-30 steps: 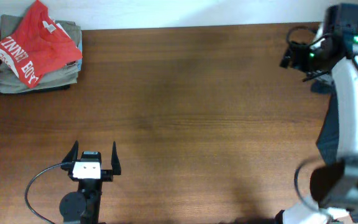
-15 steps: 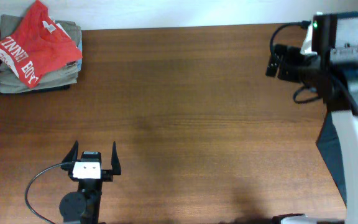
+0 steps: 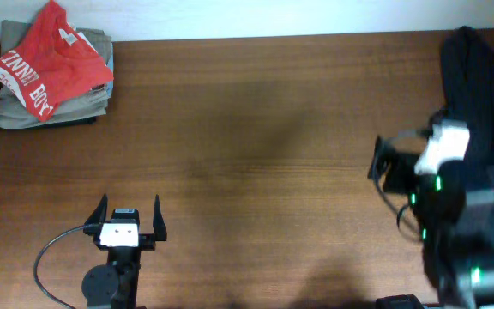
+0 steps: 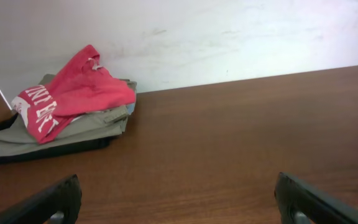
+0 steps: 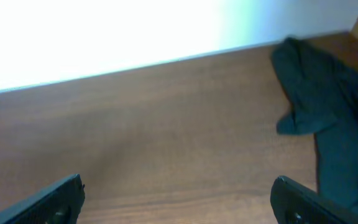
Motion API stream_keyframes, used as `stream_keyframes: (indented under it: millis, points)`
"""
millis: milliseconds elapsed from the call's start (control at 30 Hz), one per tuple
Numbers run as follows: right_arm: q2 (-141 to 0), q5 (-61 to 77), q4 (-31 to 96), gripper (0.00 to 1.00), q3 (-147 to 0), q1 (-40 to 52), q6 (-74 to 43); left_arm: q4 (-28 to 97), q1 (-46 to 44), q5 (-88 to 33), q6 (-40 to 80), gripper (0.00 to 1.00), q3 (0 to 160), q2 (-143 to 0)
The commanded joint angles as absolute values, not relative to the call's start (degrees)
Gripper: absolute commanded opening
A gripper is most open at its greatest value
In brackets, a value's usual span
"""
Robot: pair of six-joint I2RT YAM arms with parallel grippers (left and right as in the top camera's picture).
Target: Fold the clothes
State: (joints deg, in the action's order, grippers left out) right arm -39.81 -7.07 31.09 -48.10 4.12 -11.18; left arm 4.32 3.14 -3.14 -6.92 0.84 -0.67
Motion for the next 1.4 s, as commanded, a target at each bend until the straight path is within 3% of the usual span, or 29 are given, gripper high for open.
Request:
stream_keyframes:
  millis: [0, 233, 467, 867, 1367]
  points:
    - [-27.8, -4.8, 25.9, 0.99, -37.1, 4.5, -7.8, 4.4, 3.4, -3.0, -7.8, 0.99, 0.5, -0.3]
    - [-9.4, -3.1, 18.3, 0.99, -19.5, 4.5, -6.0, 4.4, 3.4, -3.0, -7.8, 0.99, 0.5, -0.3]
    - [-1.3, 0.3, 10.0, 0.99, -8.1, 4.5, -6.0, 4.4, 3.4, -3.0, -7.8, 0.99, 0.5, -0.3]
    - [-0.2, 0.5, -3.0, 0.99, -0.5, 4.5, -6.0, 4.4, 3.4, -3.0, -7.8, 0.99, 0.5, -0.3]
    - [-0.2, 0.8, 4.5, 0.99, -0.3, 4.5, -1.9, 4.4, 3.4, -3.0, -7.8, 0.99, 0.5, -0.3]
